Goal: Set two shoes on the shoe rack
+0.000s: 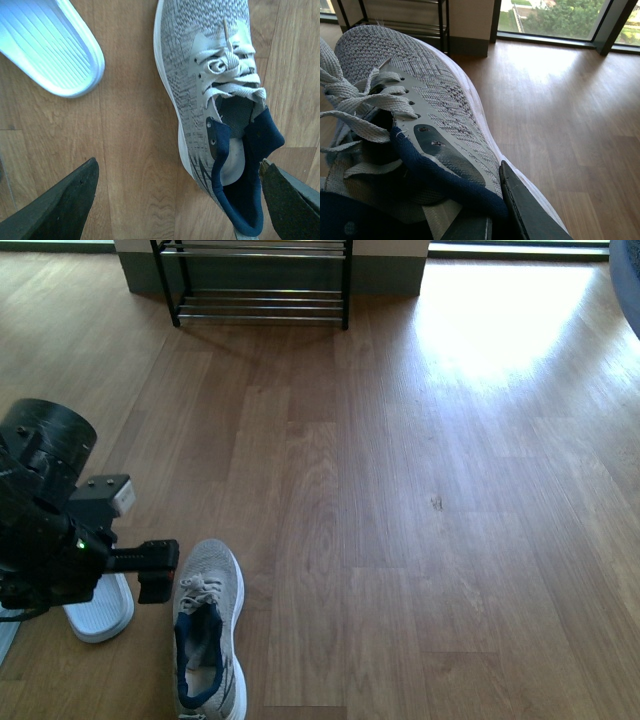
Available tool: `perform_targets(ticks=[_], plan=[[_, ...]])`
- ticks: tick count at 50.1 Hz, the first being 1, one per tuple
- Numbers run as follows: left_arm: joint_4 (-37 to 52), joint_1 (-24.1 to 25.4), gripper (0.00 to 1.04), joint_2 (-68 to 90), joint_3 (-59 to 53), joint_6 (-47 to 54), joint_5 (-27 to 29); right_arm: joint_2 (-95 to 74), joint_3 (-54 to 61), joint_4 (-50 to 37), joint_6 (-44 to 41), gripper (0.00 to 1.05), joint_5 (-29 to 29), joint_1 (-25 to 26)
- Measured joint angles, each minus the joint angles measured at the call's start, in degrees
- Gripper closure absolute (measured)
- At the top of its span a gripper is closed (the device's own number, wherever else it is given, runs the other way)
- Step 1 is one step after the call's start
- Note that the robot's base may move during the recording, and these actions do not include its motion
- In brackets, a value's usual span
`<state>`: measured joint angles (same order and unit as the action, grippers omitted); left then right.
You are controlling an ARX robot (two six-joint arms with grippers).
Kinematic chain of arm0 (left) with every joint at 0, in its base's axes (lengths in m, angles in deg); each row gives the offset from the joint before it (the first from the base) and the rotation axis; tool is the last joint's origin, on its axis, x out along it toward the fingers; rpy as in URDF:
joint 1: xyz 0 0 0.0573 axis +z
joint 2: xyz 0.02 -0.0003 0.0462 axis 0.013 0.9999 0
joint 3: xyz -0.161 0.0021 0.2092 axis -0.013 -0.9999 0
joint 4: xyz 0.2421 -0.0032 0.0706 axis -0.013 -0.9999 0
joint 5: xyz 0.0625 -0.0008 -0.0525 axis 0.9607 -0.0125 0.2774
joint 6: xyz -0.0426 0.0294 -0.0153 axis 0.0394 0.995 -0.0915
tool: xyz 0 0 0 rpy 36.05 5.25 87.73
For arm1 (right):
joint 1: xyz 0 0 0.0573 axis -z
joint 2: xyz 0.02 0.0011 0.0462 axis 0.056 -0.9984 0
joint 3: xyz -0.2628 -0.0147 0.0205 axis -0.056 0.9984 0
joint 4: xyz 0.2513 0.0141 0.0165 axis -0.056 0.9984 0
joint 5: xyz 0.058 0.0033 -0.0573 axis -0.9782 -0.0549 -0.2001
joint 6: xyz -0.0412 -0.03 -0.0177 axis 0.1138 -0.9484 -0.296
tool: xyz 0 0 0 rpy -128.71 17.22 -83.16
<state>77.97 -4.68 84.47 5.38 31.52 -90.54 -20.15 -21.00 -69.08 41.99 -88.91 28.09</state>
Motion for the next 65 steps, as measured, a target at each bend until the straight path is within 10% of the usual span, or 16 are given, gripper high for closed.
perform_targets(ticks=[65], plan=[[11.2,-4.3,0.09,15.5,4.0,6.5,4.7,0.0,0.0,0.0,0.0,1.03,0.0,0.0]])
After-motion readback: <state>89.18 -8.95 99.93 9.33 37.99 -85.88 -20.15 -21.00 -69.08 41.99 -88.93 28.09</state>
